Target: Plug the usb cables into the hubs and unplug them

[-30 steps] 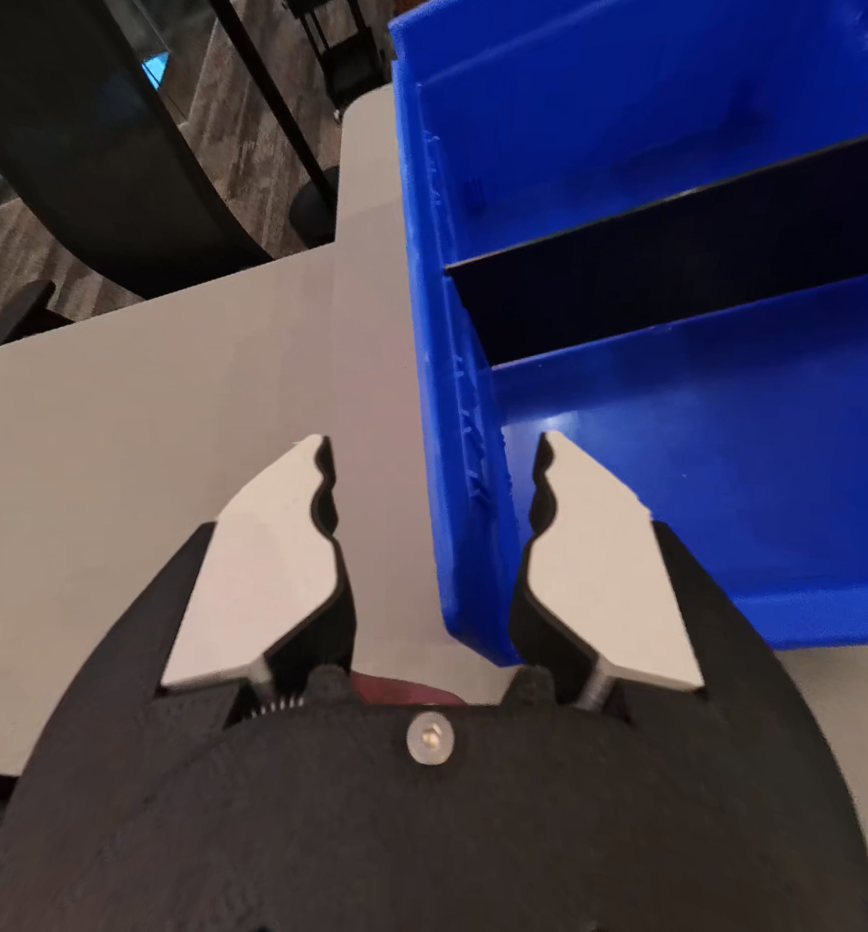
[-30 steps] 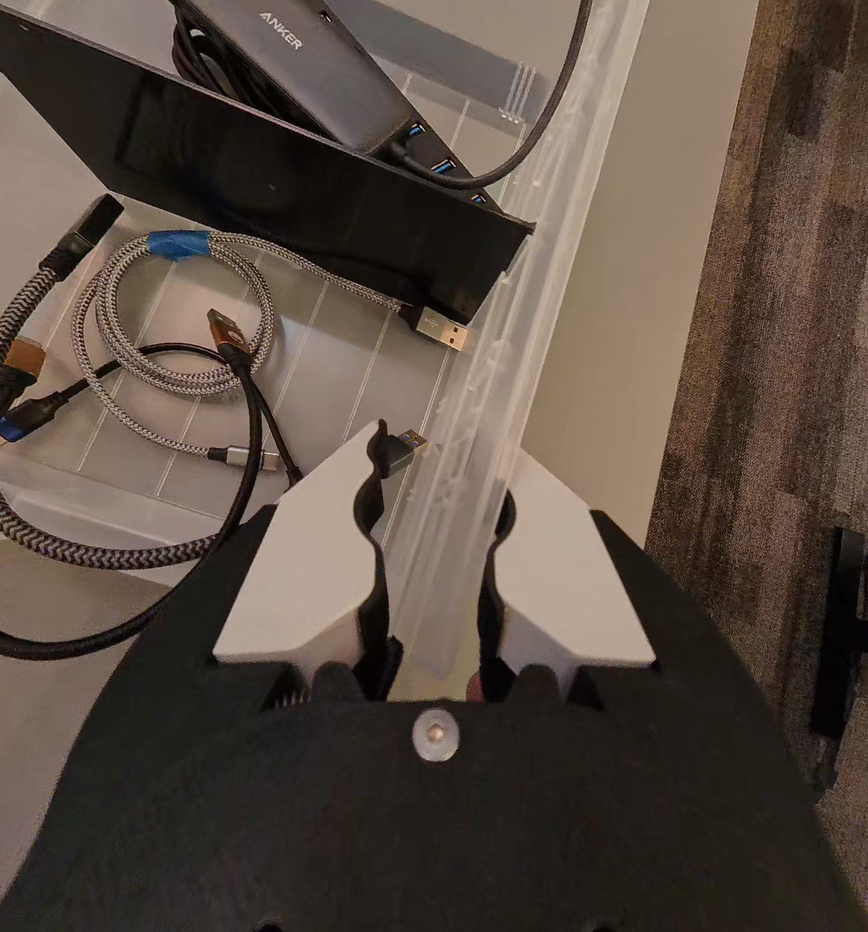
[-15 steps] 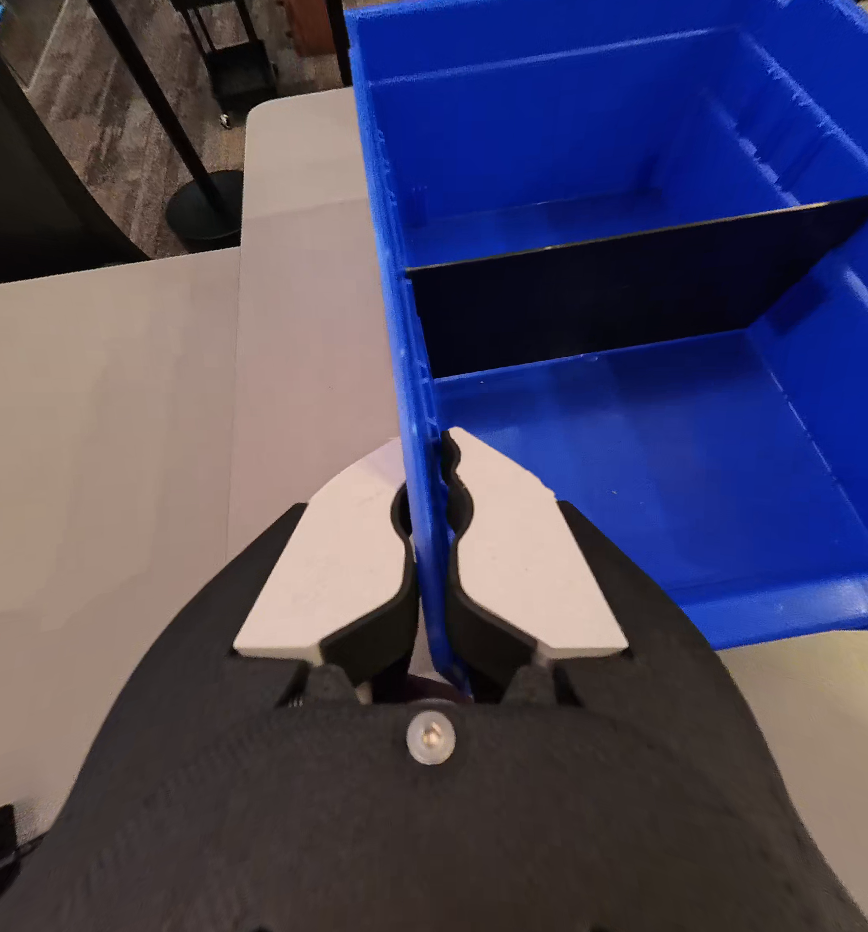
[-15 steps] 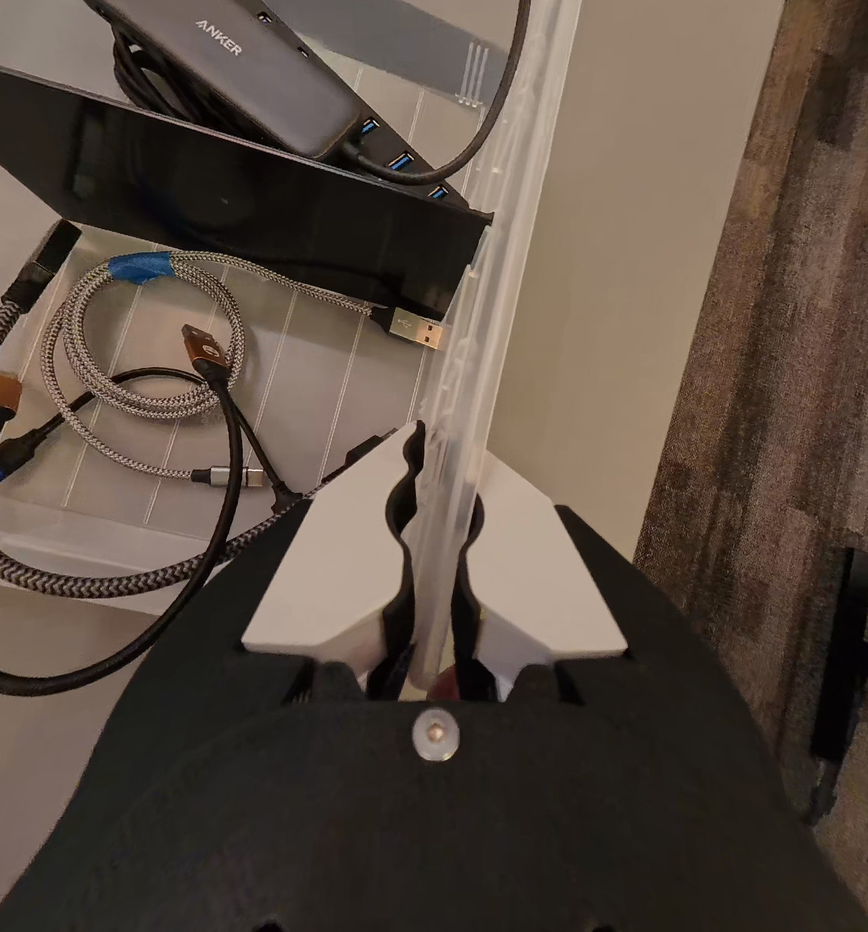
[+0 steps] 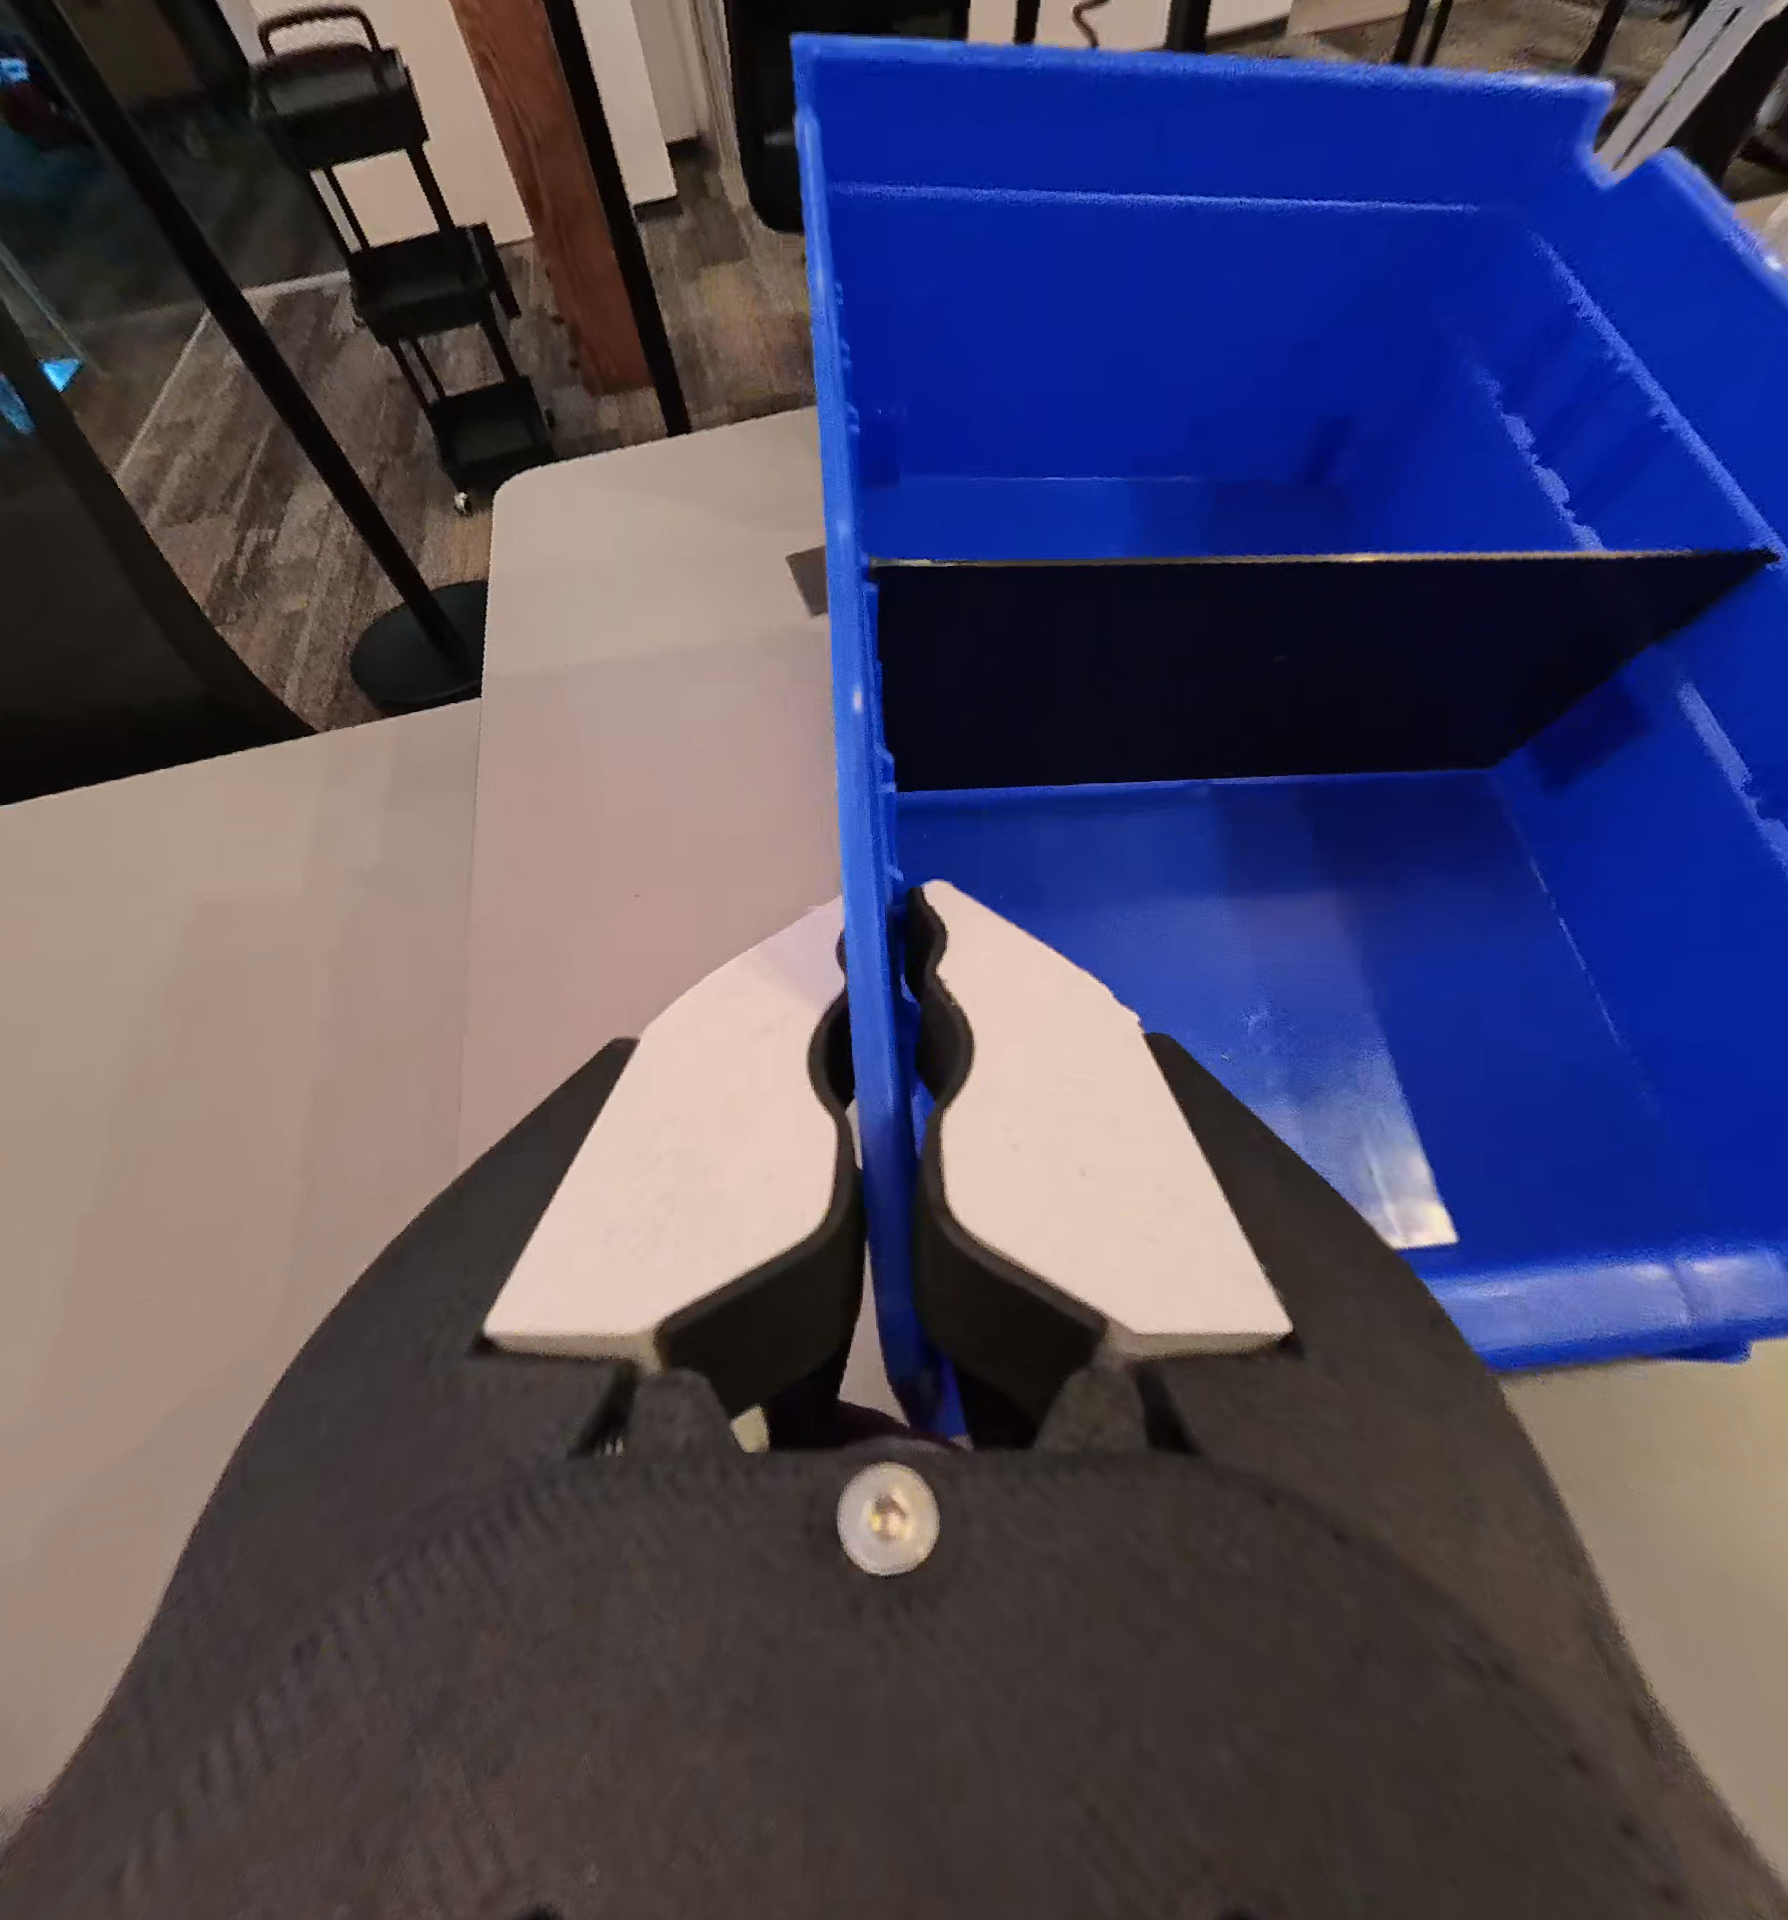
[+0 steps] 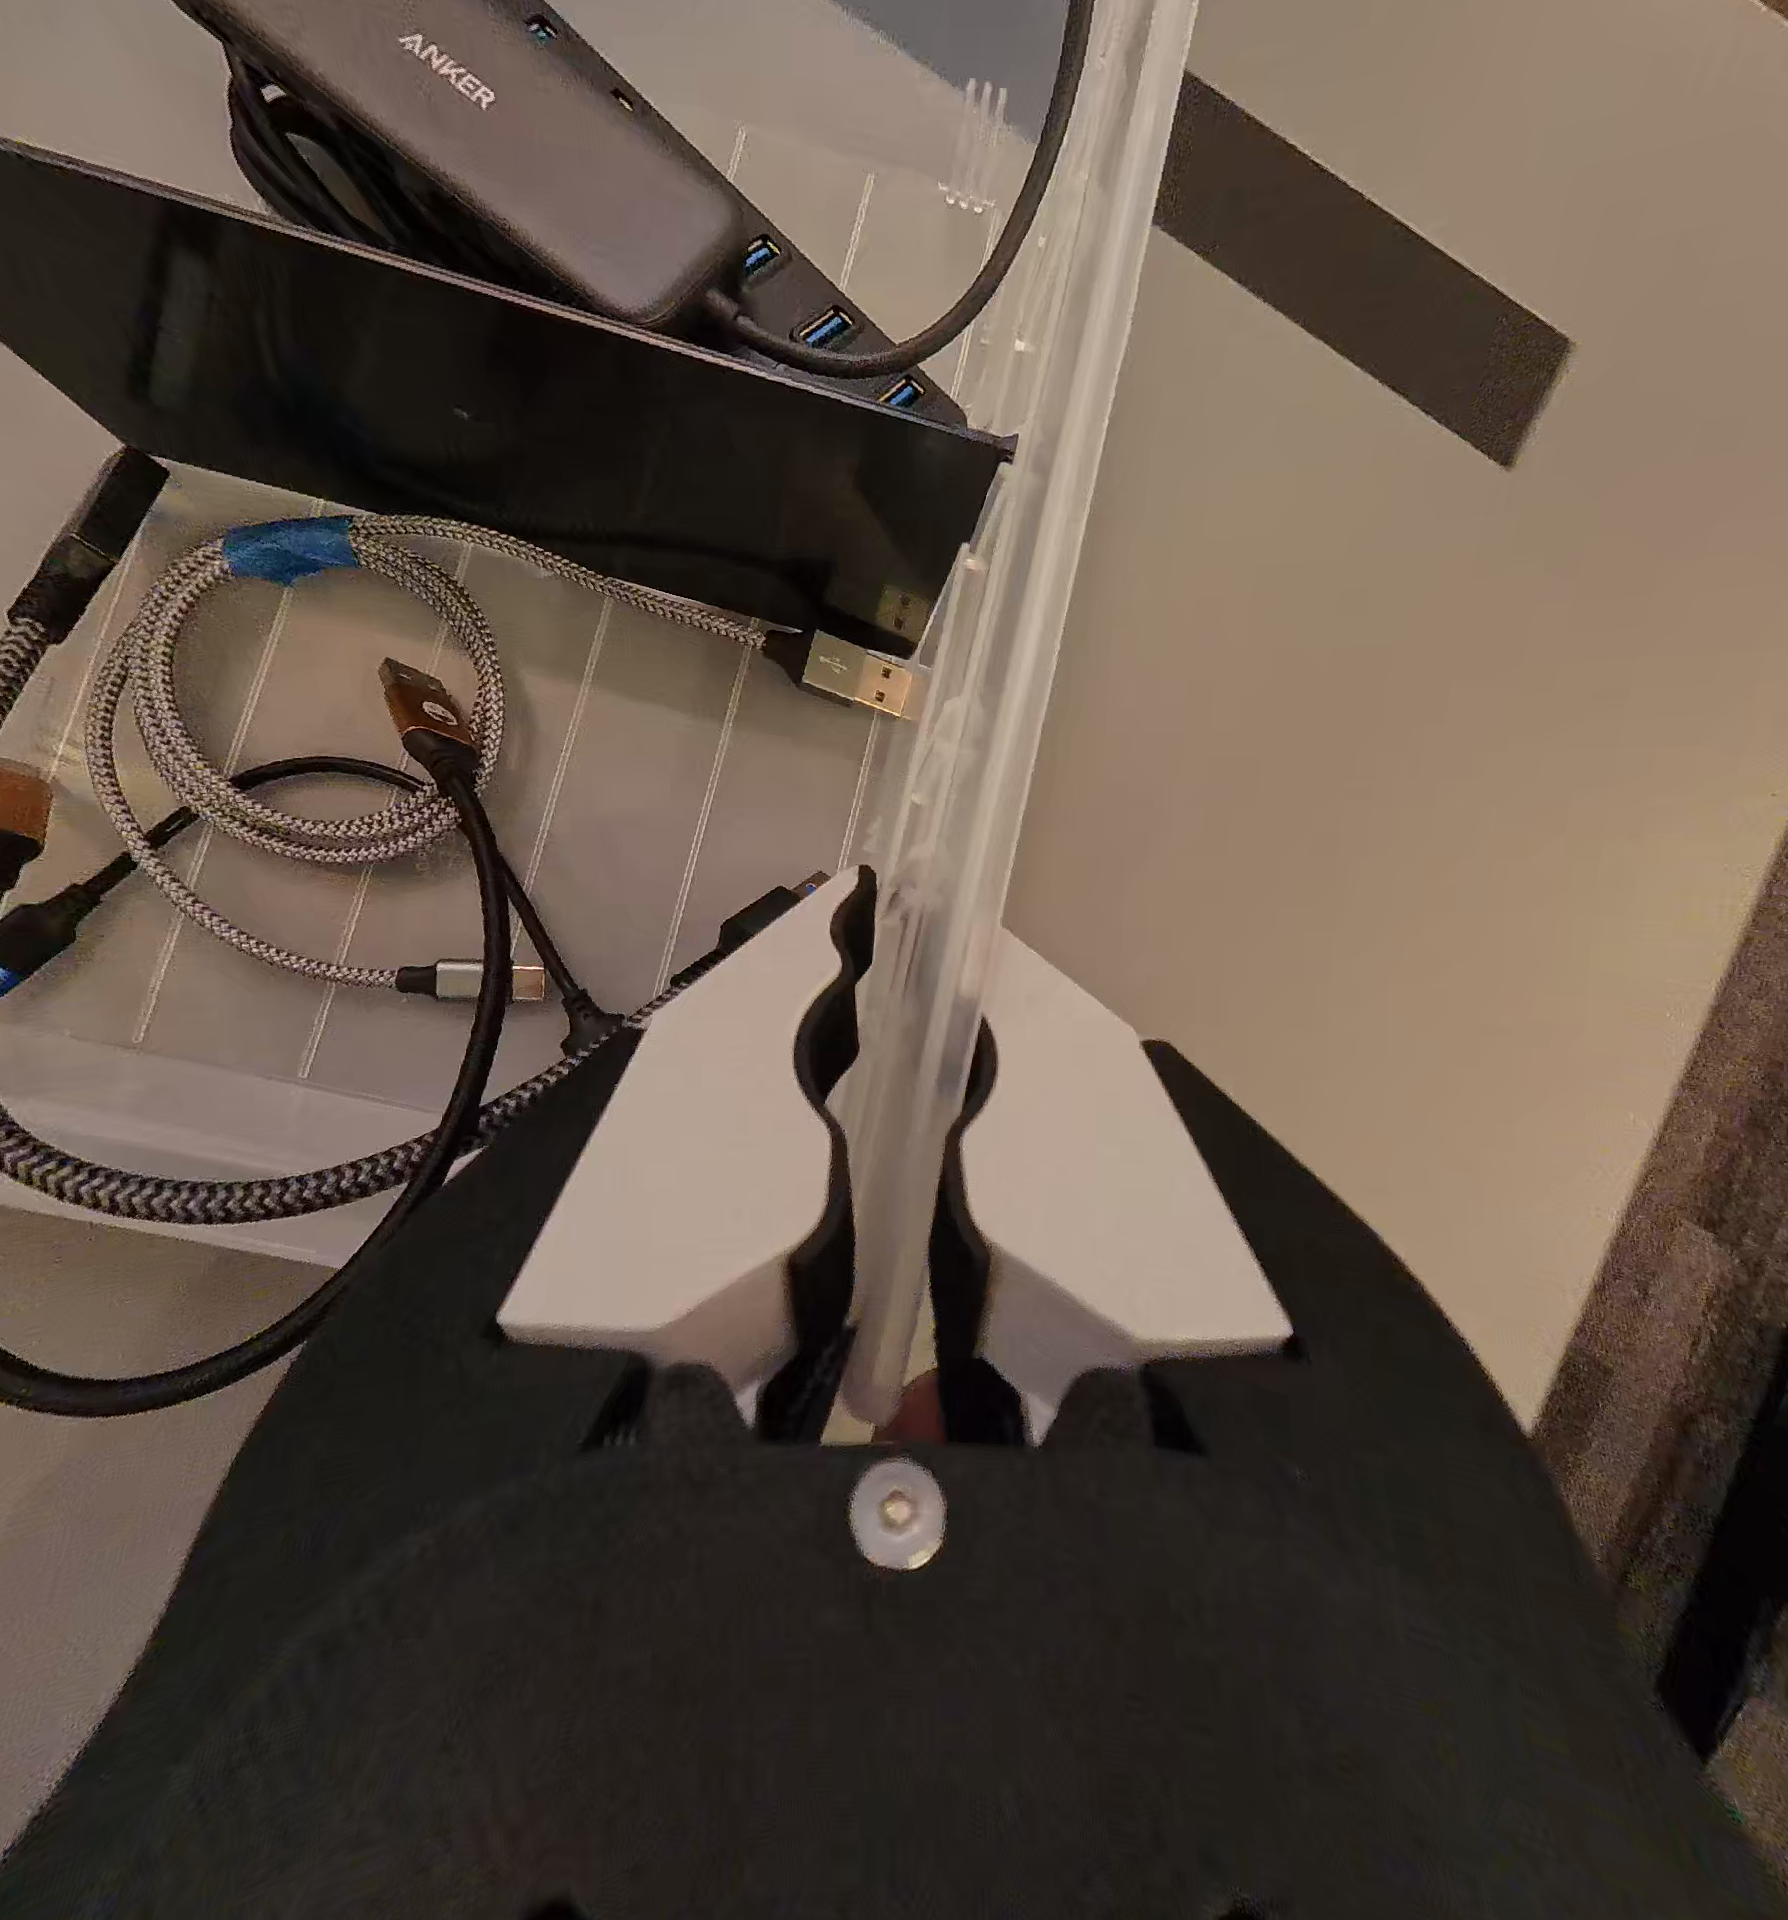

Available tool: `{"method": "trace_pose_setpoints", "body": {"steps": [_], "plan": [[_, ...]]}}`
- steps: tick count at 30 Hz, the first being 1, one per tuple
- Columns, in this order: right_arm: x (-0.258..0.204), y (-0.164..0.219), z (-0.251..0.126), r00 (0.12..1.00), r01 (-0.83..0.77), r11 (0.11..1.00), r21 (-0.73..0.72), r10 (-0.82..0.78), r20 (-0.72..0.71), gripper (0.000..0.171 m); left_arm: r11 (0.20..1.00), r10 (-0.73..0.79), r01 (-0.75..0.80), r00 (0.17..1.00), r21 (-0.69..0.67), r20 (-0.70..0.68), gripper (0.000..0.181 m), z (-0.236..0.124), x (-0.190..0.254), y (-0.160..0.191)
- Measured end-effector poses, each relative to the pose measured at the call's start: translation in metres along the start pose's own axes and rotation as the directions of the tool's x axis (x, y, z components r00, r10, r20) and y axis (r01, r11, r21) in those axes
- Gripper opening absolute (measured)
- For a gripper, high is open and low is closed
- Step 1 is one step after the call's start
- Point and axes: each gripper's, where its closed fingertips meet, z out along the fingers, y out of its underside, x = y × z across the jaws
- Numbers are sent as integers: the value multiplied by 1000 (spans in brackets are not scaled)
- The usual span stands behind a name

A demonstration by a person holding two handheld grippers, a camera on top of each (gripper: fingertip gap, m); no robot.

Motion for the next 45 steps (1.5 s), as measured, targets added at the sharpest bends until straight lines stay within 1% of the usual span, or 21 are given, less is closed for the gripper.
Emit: {"method": "trace_pose_setpoints", "body": {"steps": [3, 8, 12, 17, 24, 28, 31, 35, 42, 45], "plan": [[-26, -10, 4, 999, 41, 999, 4, -41, 30, 3, 1000, 17, -17, 1000, 9, -11, 4, -4, 4, -1], [-67, -26, 11, 991, 108, 994, 10, -109, 77, 3, 994, 110, -110, 994, -25, 3, 4, -8, 7, 0], [-97, -37, 16, 982, 152, 988, 16, -153, 110, 3, 966, 241, -241, 970, -96, -3, 5, -13, 11, 3], [-132, -51, 23, 969, 199, 980, 25, -201, 146, 3, 954, 280, -280, 960, -107, -14, 5, -17, 11, 4], [-177, -72, 34, 948, 251, 967, 40, -254, 192, 3, 965, 258, -257, 966, -58, 13, 5, -25, 10, 3], [-201, -86, 41, 938, 268, 962, 57, -274, 211, 3, 971, 235, -237, 971, 43, 48, 5, -36, 6, -7], [-219, -96, 47, 933, 274, 959, 67, -282, 223, 3, 978, 176, -180, 983, 109, 42, 4, -46, 1, -14], [-241, -110, 55, 926, 284, 956, 77, -294, 237, 3, 976, 179, -185, 982, 116, 58, 4, -51, -4, -9], [-276, -135, 70, 919, 288, 953, 90, -302, 254, 3, 970, 140, -155, 986, 187, 89, 3, -65, -14, -6], [-290, -149, 77, 924, 262, 959, 112, -282, 259, 3, 964, 140, -158, 985, 212, 102, 3, -71, -18, -7]]}}
